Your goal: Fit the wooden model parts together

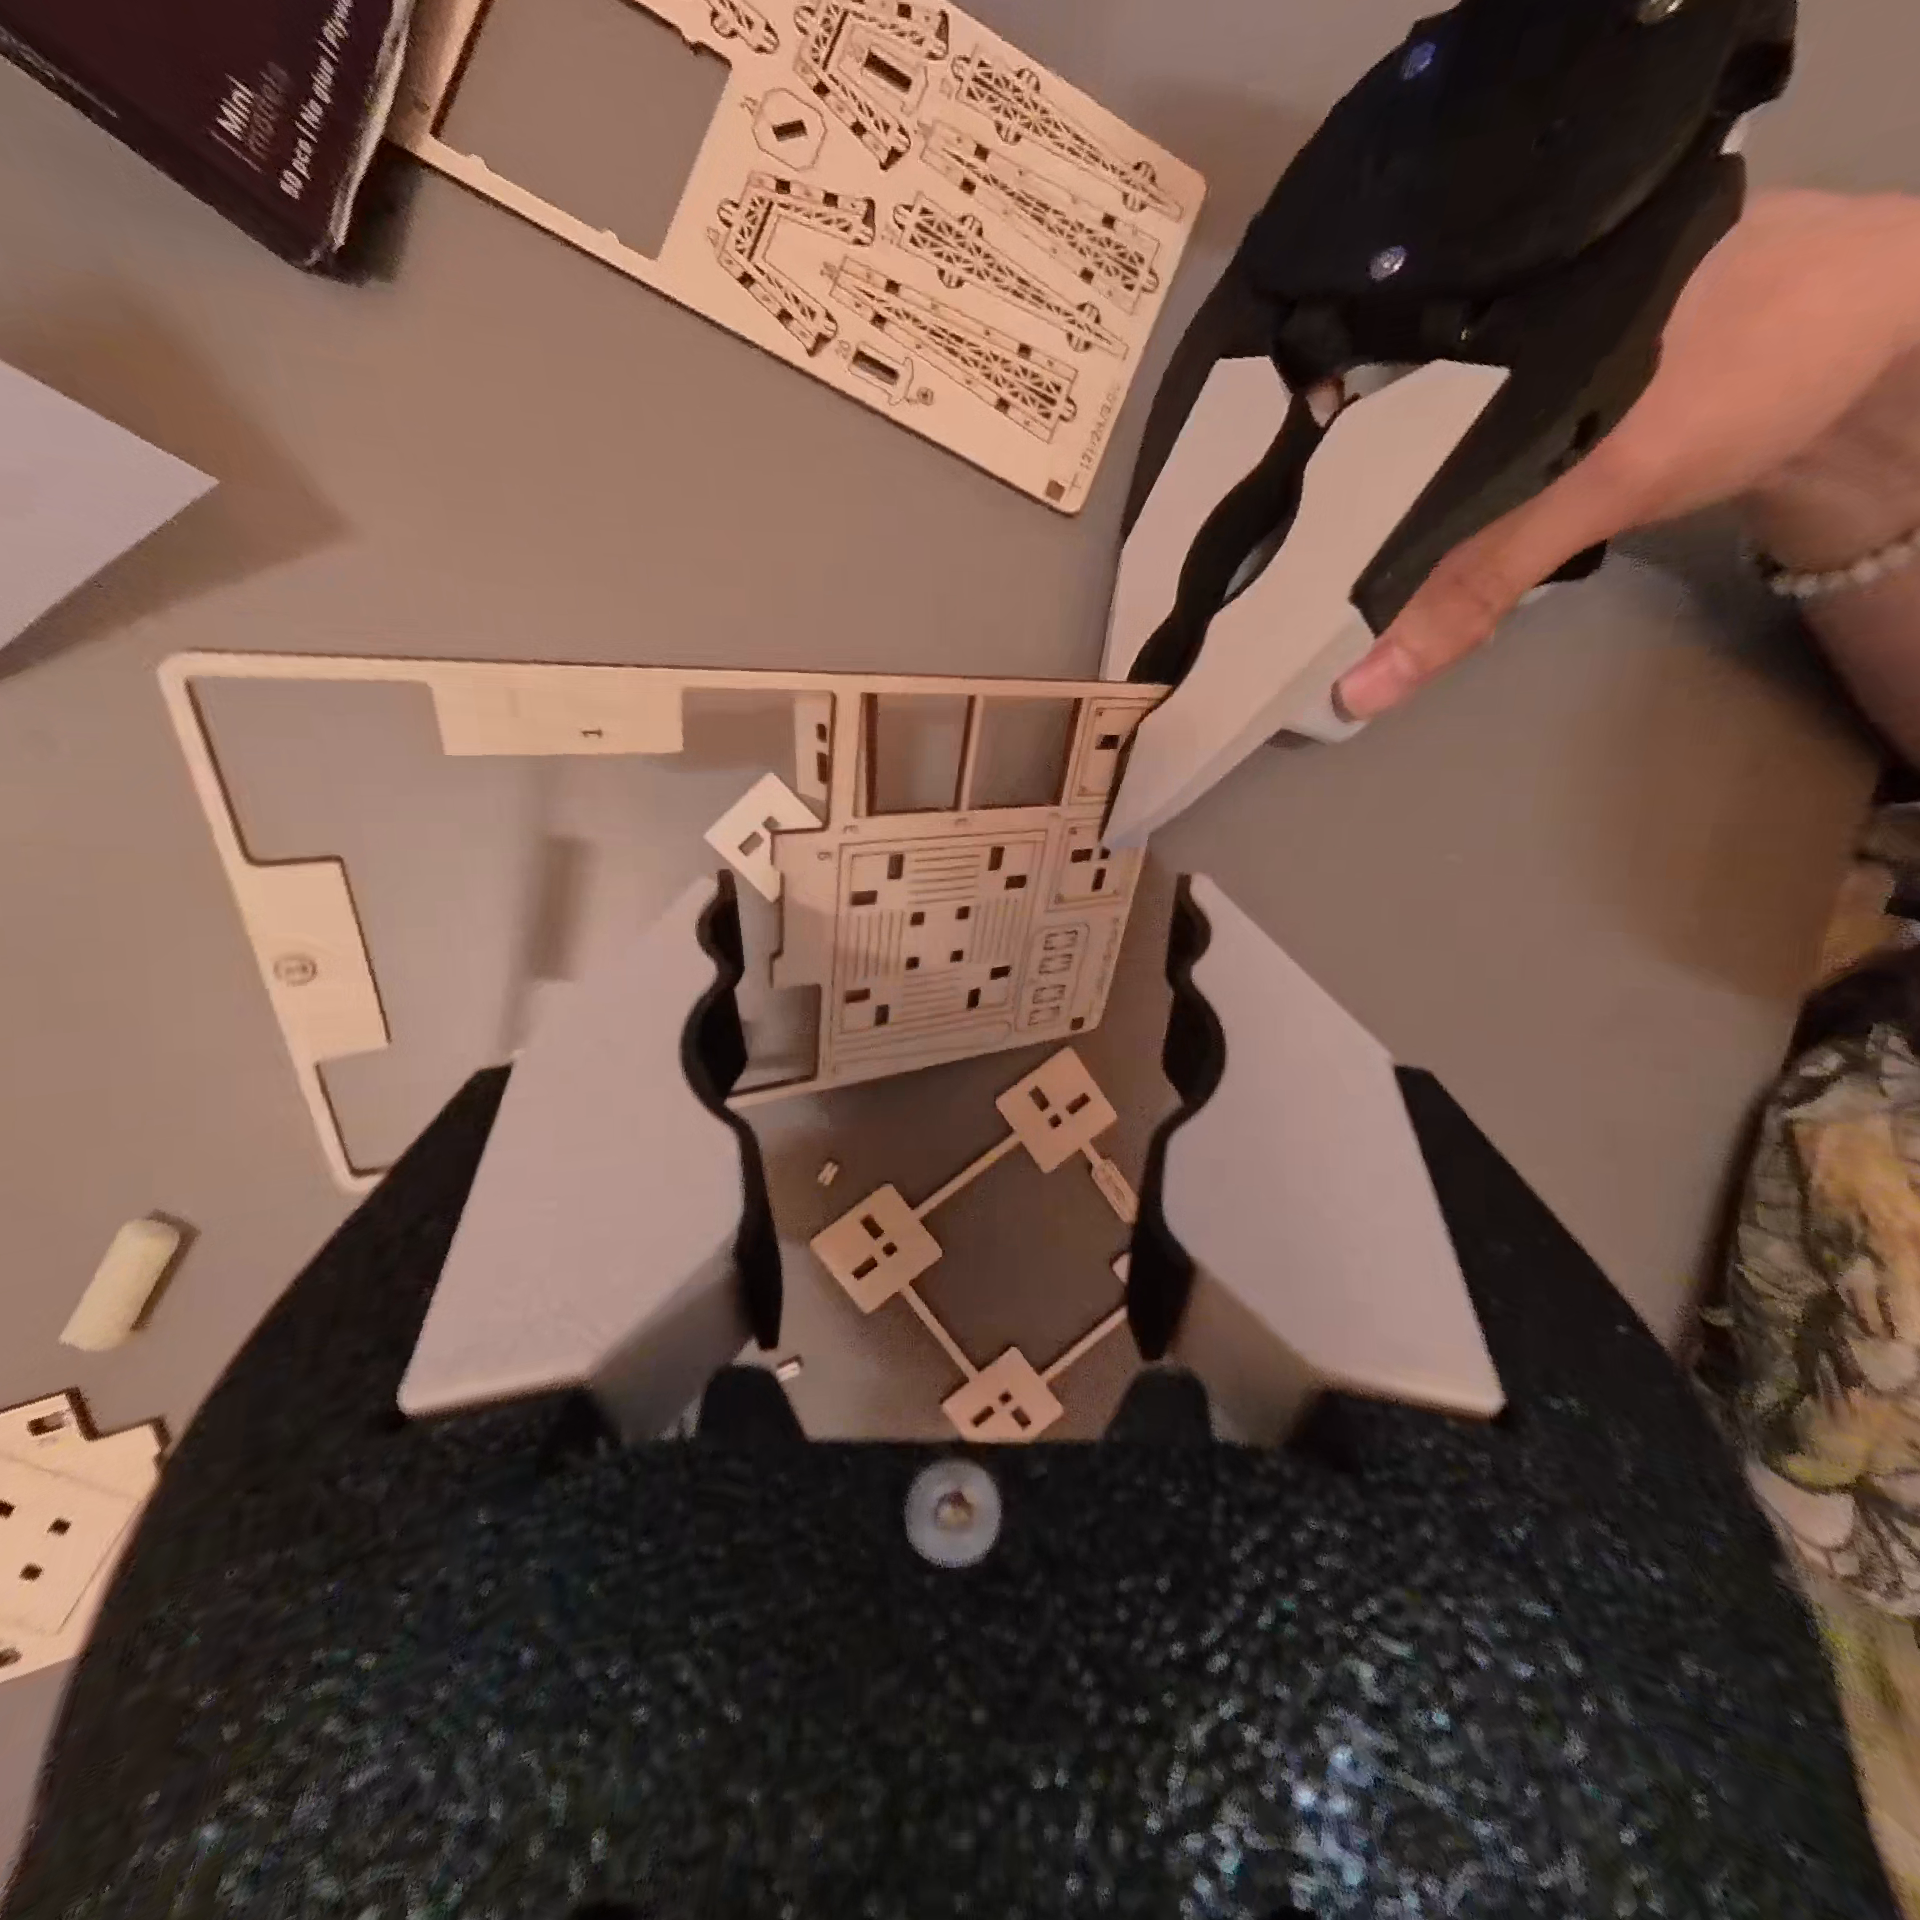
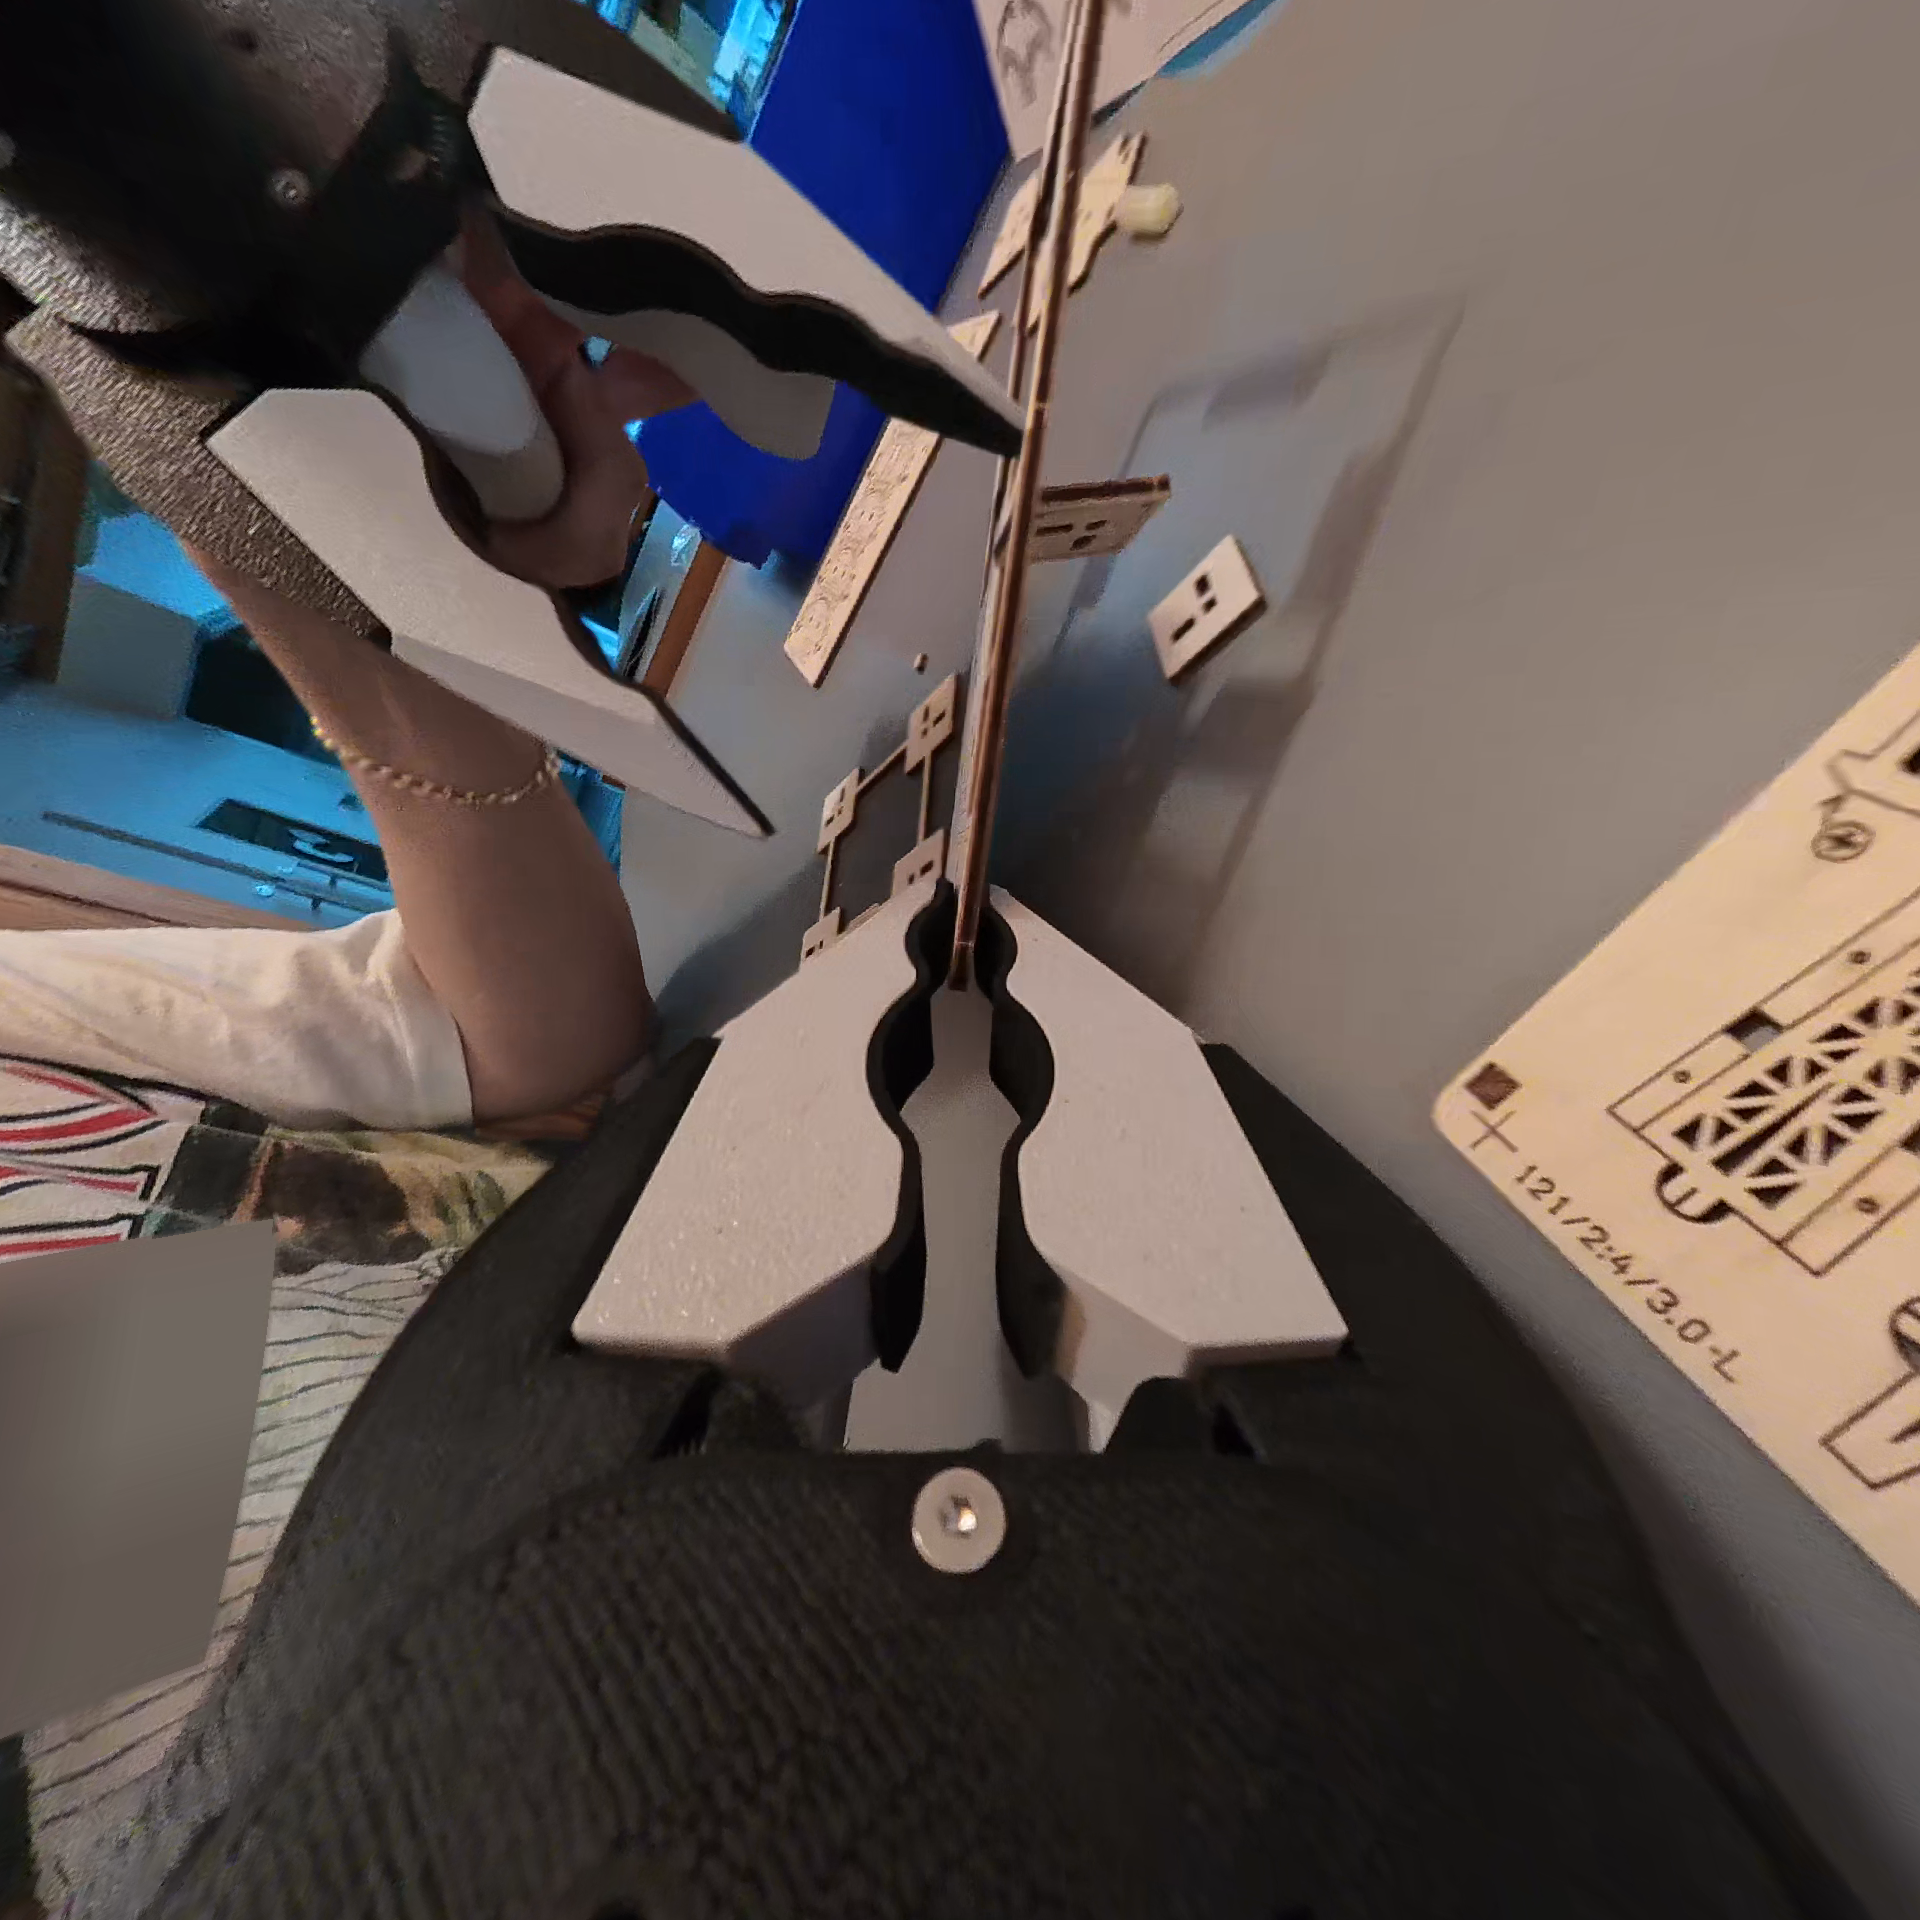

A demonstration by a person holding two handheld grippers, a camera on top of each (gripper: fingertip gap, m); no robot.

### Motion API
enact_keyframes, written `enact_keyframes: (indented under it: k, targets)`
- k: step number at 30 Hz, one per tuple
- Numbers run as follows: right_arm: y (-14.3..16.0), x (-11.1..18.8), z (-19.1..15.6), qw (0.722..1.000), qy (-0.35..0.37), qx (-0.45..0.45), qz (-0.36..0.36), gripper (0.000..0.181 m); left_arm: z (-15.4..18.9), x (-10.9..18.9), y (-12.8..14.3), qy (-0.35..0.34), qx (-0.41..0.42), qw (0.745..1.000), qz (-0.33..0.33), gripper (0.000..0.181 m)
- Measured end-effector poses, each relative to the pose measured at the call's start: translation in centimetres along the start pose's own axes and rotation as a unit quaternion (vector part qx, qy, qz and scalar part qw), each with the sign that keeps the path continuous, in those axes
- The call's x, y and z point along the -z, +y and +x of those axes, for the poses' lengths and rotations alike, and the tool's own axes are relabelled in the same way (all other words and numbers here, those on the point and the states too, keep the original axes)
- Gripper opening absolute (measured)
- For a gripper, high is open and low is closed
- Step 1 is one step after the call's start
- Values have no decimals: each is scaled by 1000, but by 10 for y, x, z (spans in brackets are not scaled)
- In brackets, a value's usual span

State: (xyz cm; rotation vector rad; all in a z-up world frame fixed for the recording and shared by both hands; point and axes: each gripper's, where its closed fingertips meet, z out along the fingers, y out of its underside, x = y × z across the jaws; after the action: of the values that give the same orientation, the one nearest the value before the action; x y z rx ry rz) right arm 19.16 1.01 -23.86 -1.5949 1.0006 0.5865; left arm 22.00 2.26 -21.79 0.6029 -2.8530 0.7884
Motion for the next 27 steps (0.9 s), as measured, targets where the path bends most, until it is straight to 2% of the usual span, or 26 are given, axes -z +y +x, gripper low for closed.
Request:
enact_keyframes:
  k: [4, 7, 12, 15, 20, 24, 27]
  targets:
    - [-3, 4, -10, 999, -24, 17, 13, 1, 0, 6, 6, 9, 1, 1000, -1, 69]
    - [-2, 6, -15, 999, -43, 17, 14, 1, 7, 13, 7, 7, -15, 1000, -7, 67]
    - [-4, 9, -19, 998, -55, 20, 22, 1, 27, 32, -5, 30, -45, 998, 37, 67]
    - [-10, 17, -20, 997, -63, 16, 41, 1, 28, 43, -9, 33, -48, 996, 63, 68]
    - [-28, 48, -15, 993, -46, 18, 110, 1, 9, 62, -14, -12, -33, 994, 108, 64]
    - [-34, 86, -12, 981, -21, 2, 194, 1, -16, 49, -2, -46, -2, 996, 76, 59]
    - [-37, 121, -11, 964, 39, 31, 263, 1, -20, 35, 0, -37, 7, 997, 60, 54]
